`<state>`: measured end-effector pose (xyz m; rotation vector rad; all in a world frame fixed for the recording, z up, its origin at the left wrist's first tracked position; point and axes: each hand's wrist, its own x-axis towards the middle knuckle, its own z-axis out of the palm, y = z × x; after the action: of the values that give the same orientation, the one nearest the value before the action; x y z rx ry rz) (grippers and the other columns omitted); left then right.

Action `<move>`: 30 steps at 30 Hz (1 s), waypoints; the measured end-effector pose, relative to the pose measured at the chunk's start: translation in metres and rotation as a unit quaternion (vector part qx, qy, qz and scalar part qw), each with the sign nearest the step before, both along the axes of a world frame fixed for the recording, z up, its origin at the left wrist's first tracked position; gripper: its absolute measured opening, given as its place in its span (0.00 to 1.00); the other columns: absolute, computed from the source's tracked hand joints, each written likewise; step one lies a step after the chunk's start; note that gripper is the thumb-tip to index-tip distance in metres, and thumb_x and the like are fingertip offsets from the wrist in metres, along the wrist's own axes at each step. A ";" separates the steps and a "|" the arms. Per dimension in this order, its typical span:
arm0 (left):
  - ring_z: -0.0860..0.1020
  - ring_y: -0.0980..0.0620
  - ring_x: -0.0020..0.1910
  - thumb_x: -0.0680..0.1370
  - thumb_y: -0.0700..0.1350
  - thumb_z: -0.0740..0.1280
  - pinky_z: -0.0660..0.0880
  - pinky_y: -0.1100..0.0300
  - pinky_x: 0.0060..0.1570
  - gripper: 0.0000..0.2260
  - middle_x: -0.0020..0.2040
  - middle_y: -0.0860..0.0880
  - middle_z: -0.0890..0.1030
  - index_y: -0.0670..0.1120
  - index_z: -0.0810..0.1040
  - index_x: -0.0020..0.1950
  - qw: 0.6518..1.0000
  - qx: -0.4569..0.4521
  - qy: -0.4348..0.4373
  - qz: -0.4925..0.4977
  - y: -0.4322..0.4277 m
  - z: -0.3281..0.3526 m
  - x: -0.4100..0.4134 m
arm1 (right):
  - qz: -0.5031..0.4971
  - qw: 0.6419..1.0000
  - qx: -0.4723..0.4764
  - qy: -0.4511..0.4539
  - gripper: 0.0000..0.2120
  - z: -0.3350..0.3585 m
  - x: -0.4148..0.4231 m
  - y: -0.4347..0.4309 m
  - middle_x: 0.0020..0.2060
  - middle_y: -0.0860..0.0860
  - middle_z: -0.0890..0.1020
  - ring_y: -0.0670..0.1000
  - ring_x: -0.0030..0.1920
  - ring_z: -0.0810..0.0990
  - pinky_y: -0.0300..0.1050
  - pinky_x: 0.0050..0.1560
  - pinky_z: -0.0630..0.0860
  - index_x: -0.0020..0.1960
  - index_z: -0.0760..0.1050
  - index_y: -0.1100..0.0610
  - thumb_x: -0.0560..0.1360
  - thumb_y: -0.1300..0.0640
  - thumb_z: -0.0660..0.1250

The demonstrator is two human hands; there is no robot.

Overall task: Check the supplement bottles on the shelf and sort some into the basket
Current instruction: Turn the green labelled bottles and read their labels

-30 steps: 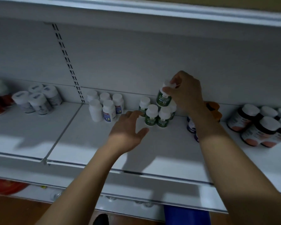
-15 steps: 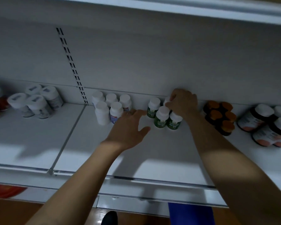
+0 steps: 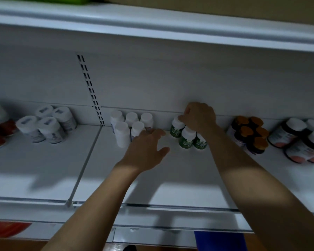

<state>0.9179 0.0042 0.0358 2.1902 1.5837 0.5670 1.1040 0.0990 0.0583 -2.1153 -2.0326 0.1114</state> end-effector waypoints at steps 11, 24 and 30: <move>0.71 0.50 0.66 0.77 0.54 0.68 0.67 0.54 0.65 0.23 0.66 0.50 0.74 0.51 0.69 0.71 1.000 -0.019 0.006 -0.011 -0.005 -0.001 -0.017 | 0.005 1.000 0.004 -0.017 0.21 -0.015 -0.036 -0.006 0.56 0.58 0.78 0.58 0.58 0.74 0.47 0.52 0.71 0.59 0.73 0.60 0.70 0.52 0.73; 0.69 0.56 0.67 0.72 0.57 0.73 0.70 0.58 0.64 0.35 0.70 0.56 0.68 0.56 0.61 0.75 0.991 -0.053 -0.121 -0.021 -0.035 0.012 0.010 | -0.027 0.816 0.005 0.578 0.11 0.017 0.010 -0.128 0.41 0.52 0.81 0.48 0.41 0.81 0.41 0.40 0.81 0.42 0.75 0.56 0.69 0.68 0.73; 0.76 0.63 0.53 0.72 0.53 0.75 0.75 0.65 0.47 0.23 0.57 0.63 0.78 0.59 0.71 0.65 0.970 -0.045 -0.224 -0.087 -0.069 0.015 0.042 | 0.028 0.768 0.050 0.637 0.17 0.021 0.052 -0.176 0.43 0.44 0.84 0.44 0.48 0.82 0.40 0.49 0.78 0.47 0.79 0.54 0.65 0.71 0.75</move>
<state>0.9594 -0.0652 0.0509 1.9323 1.1460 0.8457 1.1562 -0.0770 0.0792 -1.1866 -1.1490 1.0736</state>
